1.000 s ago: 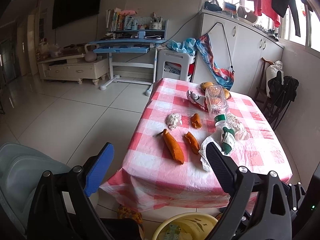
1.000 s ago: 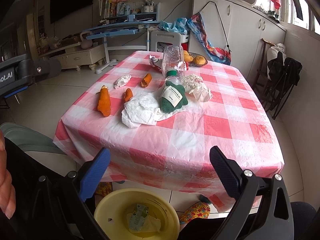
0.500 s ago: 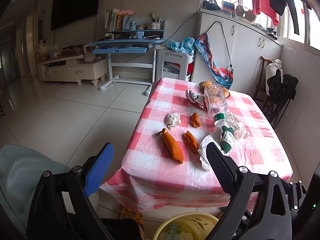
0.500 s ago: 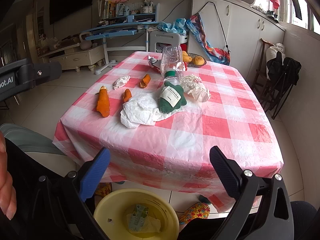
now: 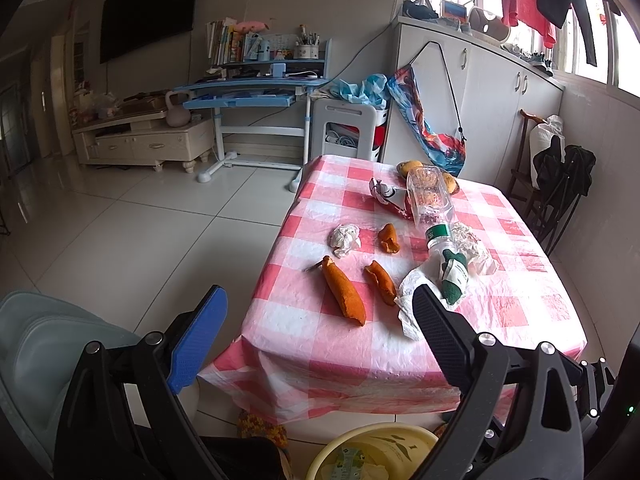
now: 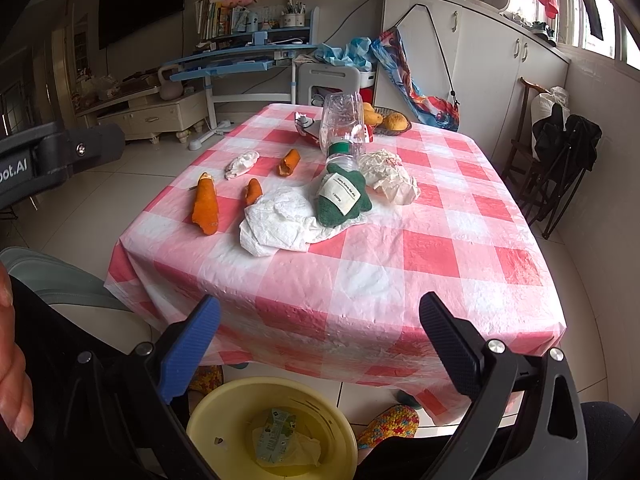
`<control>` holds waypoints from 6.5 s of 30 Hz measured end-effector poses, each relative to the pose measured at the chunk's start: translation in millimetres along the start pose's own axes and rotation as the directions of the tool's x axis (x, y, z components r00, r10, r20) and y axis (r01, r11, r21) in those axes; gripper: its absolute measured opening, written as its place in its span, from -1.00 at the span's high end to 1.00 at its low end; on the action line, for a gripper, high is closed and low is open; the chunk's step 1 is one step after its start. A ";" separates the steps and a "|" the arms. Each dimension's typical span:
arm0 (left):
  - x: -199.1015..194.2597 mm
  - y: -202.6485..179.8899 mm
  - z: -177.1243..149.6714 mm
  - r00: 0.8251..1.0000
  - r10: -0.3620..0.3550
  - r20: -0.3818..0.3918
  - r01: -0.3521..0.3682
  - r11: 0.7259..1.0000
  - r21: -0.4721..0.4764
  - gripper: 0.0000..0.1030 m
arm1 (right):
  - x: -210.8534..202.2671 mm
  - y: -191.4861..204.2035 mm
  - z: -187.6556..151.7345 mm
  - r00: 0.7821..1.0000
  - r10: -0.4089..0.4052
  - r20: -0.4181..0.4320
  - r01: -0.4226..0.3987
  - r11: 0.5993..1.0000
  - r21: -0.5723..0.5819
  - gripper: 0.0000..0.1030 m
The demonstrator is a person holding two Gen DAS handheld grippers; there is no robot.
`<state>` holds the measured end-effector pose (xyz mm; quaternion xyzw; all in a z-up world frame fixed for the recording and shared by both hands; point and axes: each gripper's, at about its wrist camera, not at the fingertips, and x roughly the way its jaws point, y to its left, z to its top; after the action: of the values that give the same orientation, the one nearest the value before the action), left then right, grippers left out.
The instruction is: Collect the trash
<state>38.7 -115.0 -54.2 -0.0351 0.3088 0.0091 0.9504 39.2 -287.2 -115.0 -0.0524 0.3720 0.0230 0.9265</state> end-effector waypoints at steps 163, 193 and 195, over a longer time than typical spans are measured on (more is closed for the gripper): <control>-6.8 -18.5 1.3 0.999 -0.036 0.013 0.035 0.996 0.087 -0.81 | -1.2 5.9 -1.3 1.000 -0.010 0.010 0.010 1.000 -0.005 -0.85; -11.0 -22.6 1.8 0.999 -0.042 0.021 0.040 0.995 0.096 -0.82 | 1.6 8.0 -3.4 1.000 -0.011 0.006 0.011 1.000 -0.009 -0.85; -11.0 -22.7 1.9 0.999 -0.042 0.021 0.040 0.995 0.095 -0.82 | 1.6 8.0 -3.4 1.000 -0.011 0.005 0.011 1.000 -0.009 -0.85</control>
<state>31.7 -137.4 -44.9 0.0036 0.2972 -0.0249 0.9545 37.4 -279.6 -119.2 -0.0584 0.3692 0.0196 0.9273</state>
